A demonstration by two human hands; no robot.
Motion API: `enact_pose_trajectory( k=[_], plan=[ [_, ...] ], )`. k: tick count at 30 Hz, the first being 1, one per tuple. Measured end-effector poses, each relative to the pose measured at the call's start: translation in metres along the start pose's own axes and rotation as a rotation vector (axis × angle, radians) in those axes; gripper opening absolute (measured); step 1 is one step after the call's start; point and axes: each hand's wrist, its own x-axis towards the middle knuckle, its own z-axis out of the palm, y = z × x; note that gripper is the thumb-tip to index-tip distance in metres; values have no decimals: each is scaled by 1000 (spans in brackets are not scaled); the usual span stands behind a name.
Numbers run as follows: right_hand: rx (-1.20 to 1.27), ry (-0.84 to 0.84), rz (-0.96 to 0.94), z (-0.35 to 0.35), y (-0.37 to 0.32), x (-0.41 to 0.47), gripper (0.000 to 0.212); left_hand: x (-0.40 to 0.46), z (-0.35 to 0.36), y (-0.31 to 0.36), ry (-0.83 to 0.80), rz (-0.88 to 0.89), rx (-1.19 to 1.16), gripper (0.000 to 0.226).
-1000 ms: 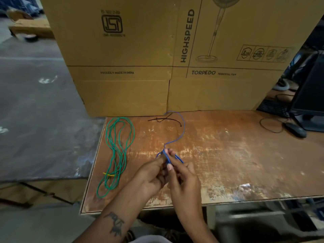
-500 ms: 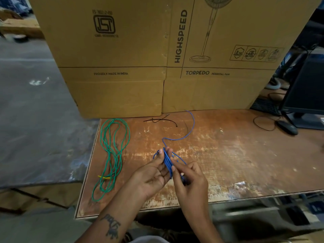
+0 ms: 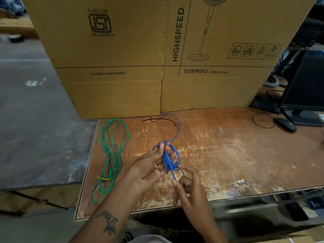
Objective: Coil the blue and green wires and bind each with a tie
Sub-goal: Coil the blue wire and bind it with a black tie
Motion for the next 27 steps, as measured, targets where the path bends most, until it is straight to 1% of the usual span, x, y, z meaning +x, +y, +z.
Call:
enact_pose_trajectory(
  k=[2,3,4,6,9,13,15,17,19,20,22,24,27],
  plan=[
    [126,-45,79,-10,8,2,26,-4,1,7,-28,-29,2,19],
    [164,-60,111,-15,12,5,26,-6,2,10,-41,-47,1,19],
    [187,-74,130,-20,17,8,31,-7,2,13,-53,-61,3,18],
    [130,-141,128,-31,25,13,38,-10,5,16,-79,-64,28,18],
    [-61,-287,92,-44,35,21,52,-16,11,23,-112,-48,46,18],
    [-159,-388,92,-55,51,28,40,-28,13,44,-128,-38,22,17],
    [-176,-382,106,-62,54,34,47,-36,9,55,-167,-32,83,17],
    [-63,-339,176,-70,53,44,54,-40,2,60,-195,6,240,18],
    [140,-321,344,-74,48,60,48,-39,-6,57,-172,72,496,22],
    [200,-308,436,-72,44,69,42,-39,-10,52,-169,90,614,24],
    [209,-256,605,-60,37,86,31,-37,-13,38,-205,91,785,25],
    [217,-189,729,-42,24,101,28,-36,-13,18,-242,86,905,24],
    [225,-137,773,-21,-3,118,27,-26,-16,-11,-233,115,1069,23]
  ],
)
